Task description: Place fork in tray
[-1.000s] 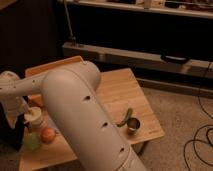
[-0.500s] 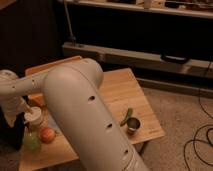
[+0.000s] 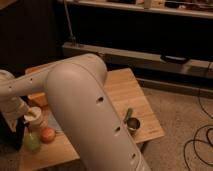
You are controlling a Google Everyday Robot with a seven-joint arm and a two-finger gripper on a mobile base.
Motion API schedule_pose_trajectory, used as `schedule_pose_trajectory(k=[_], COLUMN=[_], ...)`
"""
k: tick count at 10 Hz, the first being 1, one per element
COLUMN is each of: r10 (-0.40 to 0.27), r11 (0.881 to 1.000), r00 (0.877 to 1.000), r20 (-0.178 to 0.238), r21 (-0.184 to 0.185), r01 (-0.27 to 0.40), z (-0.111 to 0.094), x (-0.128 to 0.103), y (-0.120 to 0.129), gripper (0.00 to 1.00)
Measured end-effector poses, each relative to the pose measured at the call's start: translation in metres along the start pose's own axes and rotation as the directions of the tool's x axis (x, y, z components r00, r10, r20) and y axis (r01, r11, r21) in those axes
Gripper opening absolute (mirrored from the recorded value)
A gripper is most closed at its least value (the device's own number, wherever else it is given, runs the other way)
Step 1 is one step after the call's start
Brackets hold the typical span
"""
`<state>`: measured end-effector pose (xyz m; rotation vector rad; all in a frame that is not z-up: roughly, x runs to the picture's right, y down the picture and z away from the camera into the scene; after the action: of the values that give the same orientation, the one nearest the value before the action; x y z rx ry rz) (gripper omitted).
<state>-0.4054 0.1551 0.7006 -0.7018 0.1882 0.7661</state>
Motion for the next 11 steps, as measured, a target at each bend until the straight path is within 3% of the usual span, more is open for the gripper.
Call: schedule_pose_trajectory(k=[4,7,11], r10=[-0.016,-0.045,-0.075], r11=[1.0,0.999,0.997], r00=[0.998,0.998,0.997], r20=[-0.056,-0.036,-0.01], r21=[-0.002,-0.007,-0.011], r01=[0.016,0.045,0.075], z=[0.015,0.024,0.033], x=[0.029,0.036,0.022], y=[0.018,0.031,0.05], gripper=[0.65,0.65,0.65])
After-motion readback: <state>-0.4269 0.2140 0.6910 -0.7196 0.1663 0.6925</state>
